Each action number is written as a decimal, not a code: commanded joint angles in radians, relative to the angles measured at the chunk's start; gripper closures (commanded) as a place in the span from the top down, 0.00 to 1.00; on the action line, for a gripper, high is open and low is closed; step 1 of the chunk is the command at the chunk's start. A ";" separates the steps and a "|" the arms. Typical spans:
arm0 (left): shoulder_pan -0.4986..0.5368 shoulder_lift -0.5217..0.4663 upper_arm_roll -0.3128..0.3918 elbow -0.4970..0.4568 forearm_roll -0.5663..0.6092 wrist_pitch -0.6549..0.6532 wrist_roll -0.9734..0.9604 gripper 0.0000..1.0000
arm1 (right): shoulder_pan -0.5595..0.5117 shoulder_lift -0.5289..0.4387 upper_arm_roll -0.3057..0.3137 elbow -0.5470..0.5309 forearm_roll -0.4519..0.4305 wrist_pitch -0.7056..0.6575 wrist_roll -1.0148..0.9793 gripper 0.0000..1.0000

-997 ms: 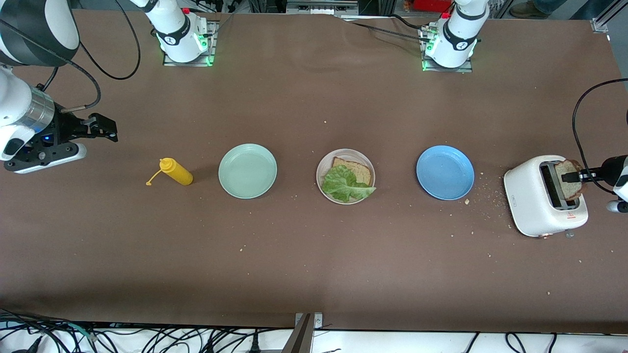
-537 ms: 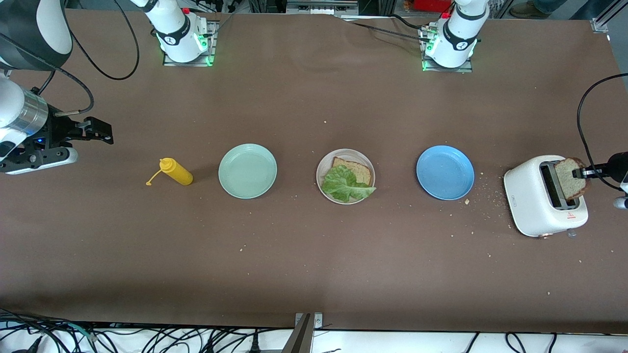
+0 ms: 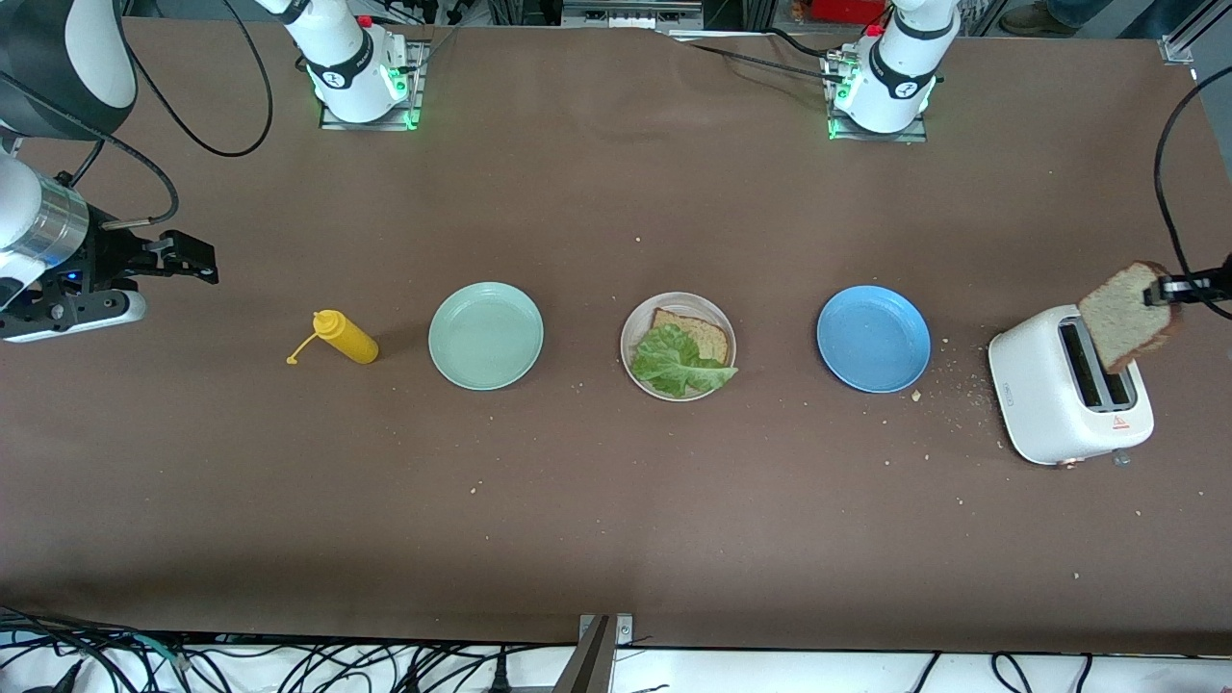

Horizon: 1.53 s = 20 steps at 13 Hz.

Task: Make sandwich in beige plate with both arms
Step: 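Lift the bread slice and carry it over the beige plate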

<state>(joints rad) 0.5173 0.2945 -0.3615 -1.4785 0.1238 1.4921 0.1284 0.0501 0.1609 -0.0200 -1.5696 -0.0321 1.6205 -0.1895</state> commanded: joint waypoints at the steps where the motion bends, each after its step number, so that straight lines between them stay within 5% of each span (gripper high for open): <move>1: -0.005 0.015 -0.153 0.032 -0.044 -0.050 0.010 0.00 | -0.009 -0.003 0.005 -0.007 0.018 0.012 0.012 1.00; 9: -0.258 0.216 -0.195 0.026 -0.441 0.009 -0.041 0.00 | -0.010 -0.003 0.005 -0.007 0.018 0.009 0.010 1.00; 14: -0.283 0.379 -0.195 0.017 -0.792 0.147 -0.041 0.00 | -0.019 -0.001 0.005 -0.007 0.017 0.009 0.010 1.00; 20: -0.326 0.592 -0.194 -0.006 -0.923 0.290 0.192 0.00 | -0.053 0.002 0.003 -0.006 0.021 0.013 0.012 1.00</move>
<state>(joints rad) 0.1899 0.8330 -0.5524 -1.4927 -0.7436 1.7584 0.2231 0.0148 0.1657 -0.0230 -1.5707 -0.0315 1.6256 -0.1865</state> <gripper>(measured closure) 0.921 0.000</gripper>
